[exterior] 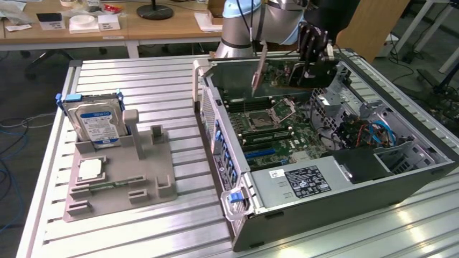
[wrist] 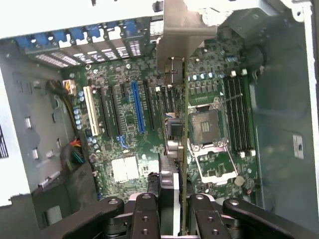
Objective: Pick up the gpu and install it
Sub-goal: 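Insert the gpu into the slot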
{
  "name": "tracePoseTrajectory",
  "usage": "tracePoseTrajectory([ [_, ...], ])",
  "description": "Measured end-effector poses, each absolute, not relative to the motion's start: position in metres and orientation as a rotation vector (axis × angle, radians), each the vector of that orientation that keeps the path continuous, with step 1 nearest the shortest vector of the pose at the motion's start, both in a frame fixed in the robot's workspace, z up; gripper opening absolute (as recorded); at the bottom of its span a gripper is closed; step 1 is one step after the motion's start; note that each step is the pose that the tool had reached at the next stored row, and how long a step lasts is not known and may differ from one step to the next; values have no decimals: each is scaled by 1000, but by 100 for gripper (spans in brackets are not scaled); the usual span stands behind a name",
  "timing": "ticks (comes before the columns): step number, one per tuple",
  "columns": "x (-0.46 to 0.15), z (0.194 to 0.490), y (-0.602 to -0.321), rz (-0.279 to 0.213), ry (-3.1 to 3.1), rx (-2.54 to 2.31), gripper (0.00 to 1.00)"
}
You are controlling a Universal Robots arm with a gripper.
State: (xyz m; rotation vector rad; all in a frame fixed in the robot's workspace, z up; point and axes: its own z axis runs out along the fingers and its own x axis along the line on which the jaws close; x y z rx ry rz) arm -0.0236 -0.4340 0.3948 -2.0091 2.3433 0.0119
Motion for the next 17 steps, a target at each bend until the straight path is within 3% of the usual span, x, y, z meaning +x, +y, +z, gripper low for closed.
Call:
tracePoseTrajectory([
  [17, -23, 389, -435, 16, 2203, -2161, 28],
])
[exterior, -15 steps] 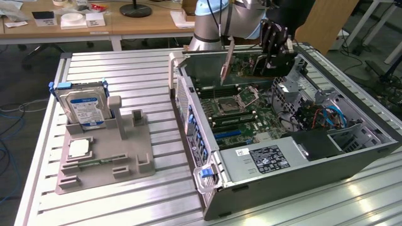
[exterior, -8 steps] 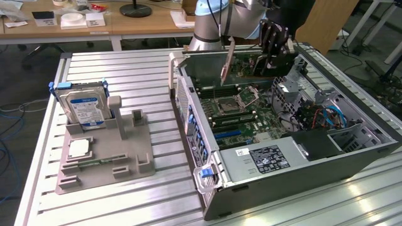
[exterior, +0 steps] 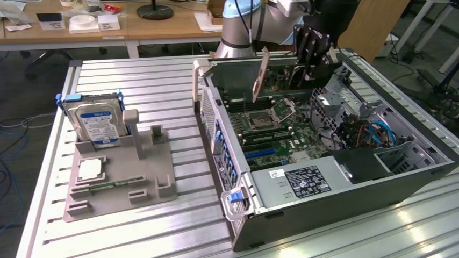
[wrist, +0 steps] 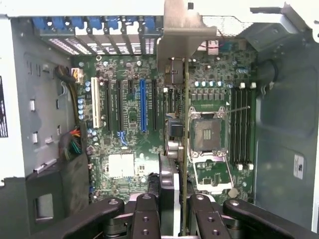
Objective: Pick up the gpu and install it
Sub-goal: 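Insert the gpu into the slot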
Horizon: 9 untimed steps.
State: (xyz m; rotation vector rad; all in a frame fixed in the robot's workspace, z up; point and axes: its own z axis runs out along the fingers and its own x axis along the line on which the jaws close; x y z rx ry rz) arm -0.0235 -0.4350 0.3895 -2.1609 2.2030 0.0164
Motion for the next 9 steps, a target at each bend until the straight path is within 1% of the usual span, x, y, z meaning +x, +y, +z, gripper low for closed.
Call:
tracePoseTrajectory([
  [9, -24, 373, -432, 17, 2177, -2186, 28],
])
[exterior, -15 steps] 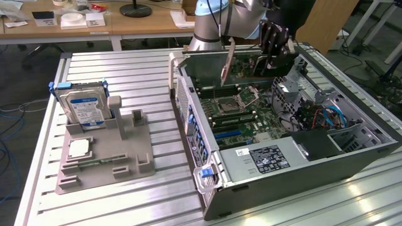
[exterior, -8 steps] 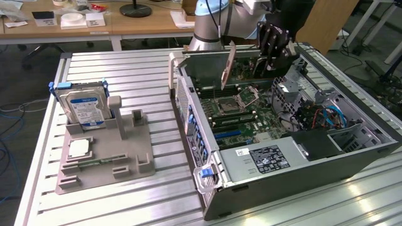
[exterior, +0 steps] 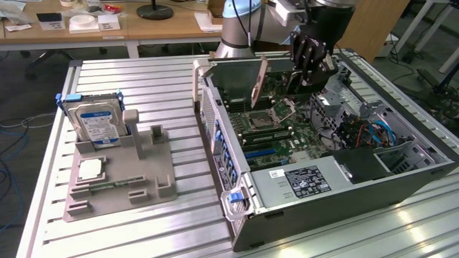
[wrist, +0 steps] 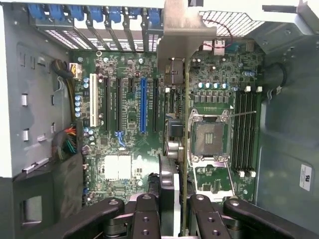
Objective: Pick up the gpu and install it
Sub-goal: 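Insert the gpu into the slot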
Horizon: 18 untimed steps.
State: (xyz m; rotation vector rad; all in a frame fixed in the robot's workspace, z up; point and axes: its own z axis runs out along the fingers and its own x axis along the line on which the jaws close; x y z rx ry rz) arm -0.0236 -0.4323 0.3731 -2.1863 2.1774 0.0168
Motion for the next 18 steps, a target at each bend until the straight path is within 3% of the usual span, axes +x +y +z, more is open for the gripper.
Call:
tracePoseTrajectory([
  [18, -32, 351, -435, 9, 2181, -2177, 28],
])
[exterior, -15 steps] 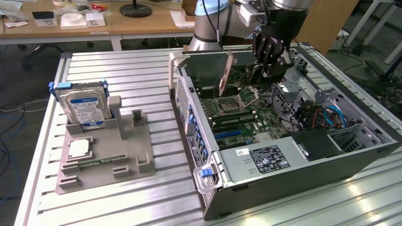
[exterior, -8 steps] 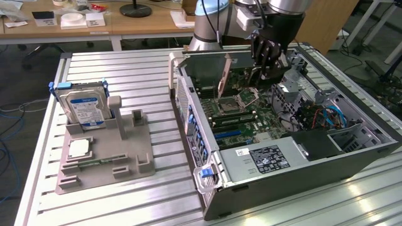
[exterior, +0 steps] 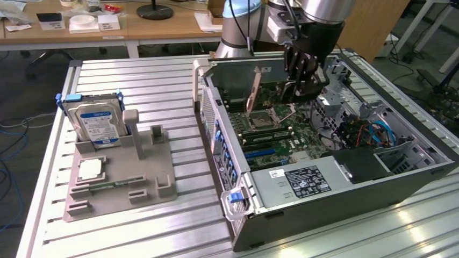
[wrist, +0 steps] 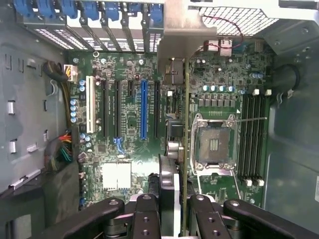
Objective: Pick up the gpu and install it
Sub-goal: 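Insert the gpu into the slot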
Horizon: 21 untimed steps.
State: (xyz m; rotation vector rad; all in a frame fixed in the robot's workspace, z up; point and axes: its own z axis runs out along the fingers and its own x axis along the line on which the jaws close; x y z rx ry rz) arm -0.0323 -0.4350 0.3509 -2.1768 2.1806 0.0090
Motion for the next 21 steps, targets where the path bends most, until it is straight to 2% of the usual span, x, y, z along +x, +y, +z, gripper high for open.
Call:
tracePoseTrajectory([
  [21, -46, 315, -445, 13, 2164, -2197, 28],
])
